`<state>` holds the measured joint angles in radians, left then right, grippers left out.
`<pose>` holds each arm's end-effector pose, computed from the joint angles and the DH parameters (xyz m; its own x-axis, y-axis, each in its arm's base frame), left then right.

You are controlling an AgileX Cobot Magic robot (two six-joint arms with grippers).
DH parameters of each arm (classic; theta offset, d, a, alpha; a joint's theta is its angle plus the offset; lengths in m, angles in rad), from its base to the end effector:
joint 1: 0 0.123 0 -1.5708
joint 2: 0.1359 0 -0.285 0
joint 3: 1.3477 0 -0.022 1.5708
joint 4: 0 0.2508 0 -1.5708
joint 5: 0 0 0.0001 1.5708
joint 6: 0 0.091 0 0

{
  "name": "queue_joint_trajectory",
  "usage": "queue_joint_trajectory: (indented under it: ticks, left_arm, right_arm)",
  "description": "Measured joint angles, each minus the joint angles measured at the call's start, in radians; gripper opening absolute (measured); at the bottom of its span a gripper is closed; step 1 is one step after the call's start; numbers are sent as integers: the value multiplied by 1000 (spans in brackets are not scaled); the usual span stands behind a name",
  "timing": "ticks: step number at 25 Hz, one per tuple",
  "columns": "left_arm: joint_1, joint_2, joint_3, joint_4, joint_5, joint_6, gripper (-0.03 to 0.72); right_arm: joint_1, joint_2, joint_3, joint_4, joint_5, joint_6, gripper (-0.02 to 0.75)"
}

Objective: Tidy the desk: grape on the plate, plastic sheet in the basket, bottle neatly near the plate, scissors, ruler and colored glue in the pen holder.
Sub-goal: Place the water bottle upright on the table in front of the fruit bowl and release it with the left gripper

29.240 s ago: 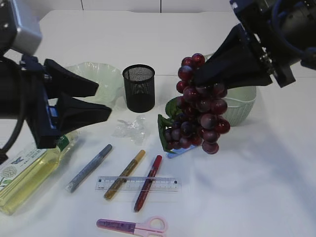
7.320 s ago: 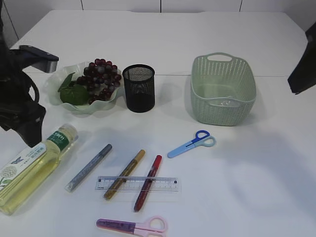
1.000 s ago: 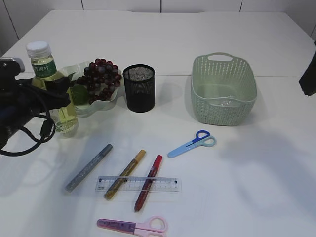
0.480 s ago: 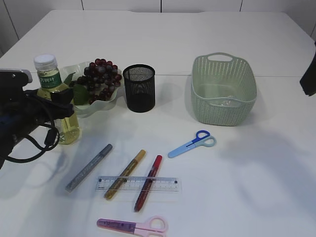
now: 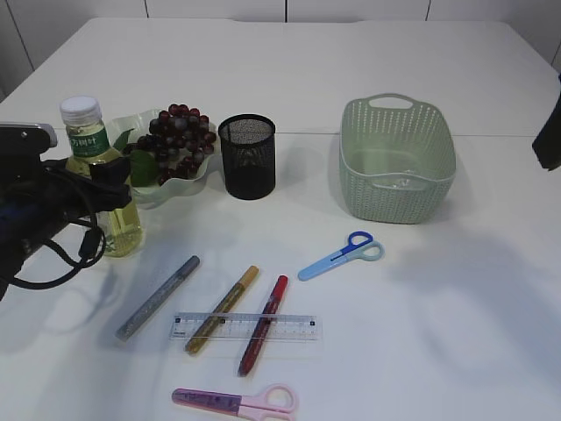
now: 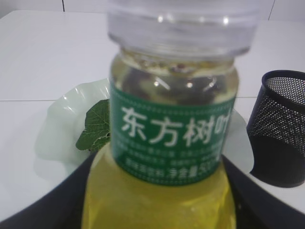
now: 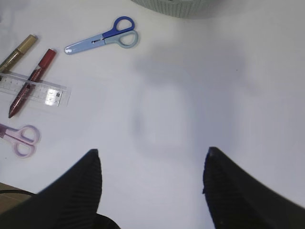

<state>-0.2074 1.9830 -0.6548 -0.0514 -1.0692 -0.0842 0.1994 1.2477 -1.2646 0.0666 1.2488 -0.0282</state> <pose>0.3336 -0.0660 0.1204 -0.1845 -0.0722 -0.9802 0.1431 0.9847 -0.0994 0.2259 0.0515 0.3682 -0.8907 -0.1872 -0.4143 -0.2296 0.9718 0.0545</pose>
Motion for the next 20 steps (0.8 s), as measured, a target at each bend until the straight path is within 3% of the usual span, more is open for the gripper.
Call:
queue_joint_trajectory:
  ticks: [10,20]
  left_arm:
    - [0,0,0,-5,0,0,526]
    - [0,0,-4,-5,-47,0,532]
  right_arm:
    - [0,0,0,0,0,0,521]
    - [0,0,0,0,0,0,521]
